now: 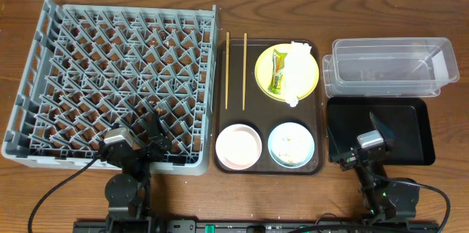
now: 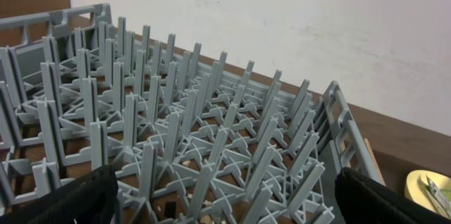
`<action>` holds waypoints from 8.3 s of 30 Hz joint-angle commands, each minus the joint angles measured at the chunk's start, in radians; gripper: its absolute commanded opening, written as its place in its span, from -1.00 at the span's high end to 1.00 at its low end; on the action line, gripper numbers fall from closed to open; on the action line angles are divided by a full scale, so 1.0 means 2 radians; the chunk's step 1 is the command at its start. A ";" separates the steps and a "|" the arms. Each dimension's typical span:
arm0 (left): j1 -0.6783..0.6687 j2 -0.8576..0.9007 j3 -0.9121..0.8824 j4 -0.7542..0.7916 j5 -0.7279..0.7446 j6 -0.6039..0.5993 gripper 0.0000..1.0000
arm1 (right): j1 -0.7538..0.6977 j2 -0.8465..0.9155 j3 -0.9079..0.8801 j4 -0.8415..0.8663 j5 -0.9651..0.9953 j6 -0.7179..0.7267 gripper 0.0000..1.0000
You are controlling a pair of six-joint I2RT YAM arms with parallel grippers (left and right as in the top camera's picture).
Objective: Sort waste into correct bins and load items into the dishwasher
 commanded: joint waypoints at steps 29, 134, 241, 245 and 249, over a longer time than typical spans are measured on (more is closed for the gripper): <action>0.001 -0.003 -0.011 -0.017 -0.005 -0.001 -1.00 | -0.003 -0.001 -0.001 -0.001 0.000 0.004 -0.99; 0.001 0.491 0.595 -0.363 0.229 0.011 -1.00 | 0.150 1.060 0.813 -0.434 0.161 0.332 0.06; 0.001 0.488 0.595 -0.359 0.205 0.032 -1.00 | -0.049 0.911 0.761 -0.447 0.172 0.508 0.21; 0.001 0.493 0.595 -0.360 0.207 0.032 -1.00 | -0.044 0.867 0.771 -0.428 0.139 0.436 0.10; 0.001 0.501 0.595 -0.372 0.207 0.032 -1.00 | -0.027 0.813 0.771 -0.403 0.069 0.325 0.09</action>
